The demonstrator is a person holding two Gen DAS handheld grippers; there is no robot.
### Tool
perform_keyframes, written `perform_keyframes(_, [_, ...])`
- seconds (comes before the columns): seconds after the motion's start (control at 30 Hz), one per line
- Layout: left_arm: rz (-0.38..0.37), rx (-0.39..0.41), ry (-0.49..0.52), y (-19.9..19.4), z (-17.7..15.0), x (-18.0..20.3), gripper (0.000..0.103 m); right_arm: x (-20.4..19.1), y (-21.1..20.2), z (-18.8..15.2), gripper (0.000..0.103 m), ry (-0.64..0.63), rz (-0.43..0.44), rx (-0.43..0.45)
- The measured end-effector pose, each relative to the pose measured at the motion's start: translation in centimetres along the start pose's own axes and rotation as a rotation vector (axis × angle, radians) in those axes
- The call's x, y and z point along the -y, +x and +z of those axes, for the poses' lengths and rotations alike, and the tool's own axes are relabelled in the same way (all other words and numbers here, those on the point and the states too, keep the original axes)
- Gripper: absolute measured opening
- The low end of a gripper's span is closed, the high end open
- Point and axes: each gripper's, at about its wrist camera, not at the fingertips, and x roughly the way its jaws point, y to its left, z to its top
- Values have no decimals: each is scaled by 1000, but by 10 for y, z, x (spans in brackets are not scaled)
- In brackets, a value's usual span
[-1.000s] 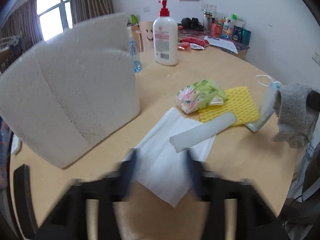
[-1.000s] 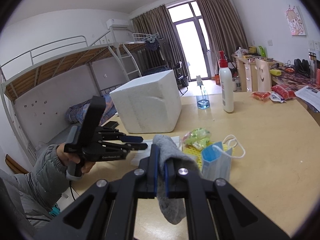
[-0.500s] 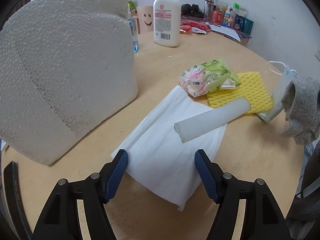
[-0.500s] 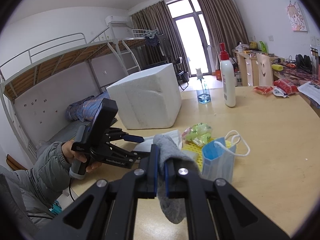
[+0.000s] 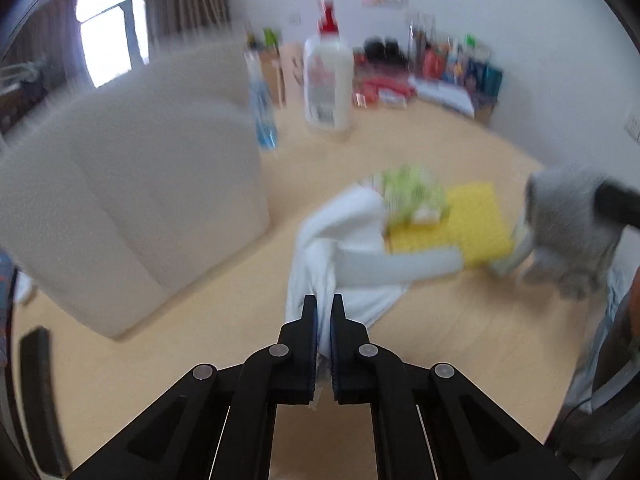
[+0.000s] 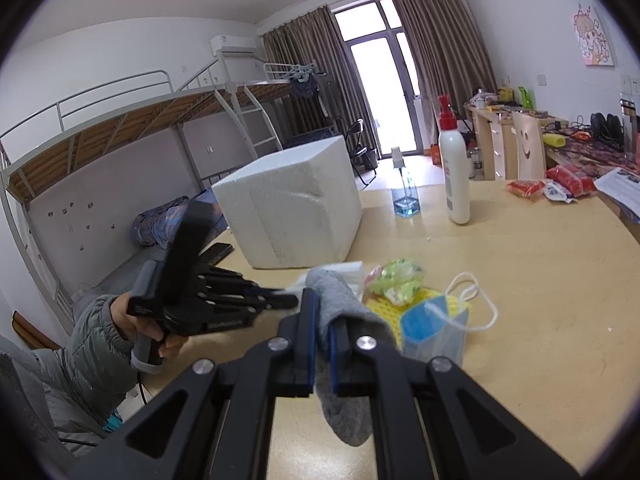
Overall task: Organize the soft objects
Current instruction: 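Close the left gripper on the white cloth and lift it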
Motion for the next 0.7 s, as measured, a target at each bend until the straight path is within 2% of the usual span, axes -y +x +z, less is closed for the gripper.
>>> perform_keyframes(0.27, [55, 230, -7, -77, 28, 6, 5, -8, -15, 20, 8, -28, 5, 70])
perform_keyframes(0.37, [101, 317, -70, -99, 29, 3, 5, -10, -15, 26, 8, -37, 12, 88])
perform_keyframes(0.5, [106, 419, -163, -125, 23, 3, 6, -12, -16, 30, 8, -48, 14, 109])
perform_keyframes(0.63, [191, 530, -198, -149, 16, 11, 6, -18, -16, 36, 8, -77, 6, 136])
perform_keyframes(0.7, [207, 562, -218, -158, 13, 14, 6, -23, -16, 38, 8, -92, 9, 147])
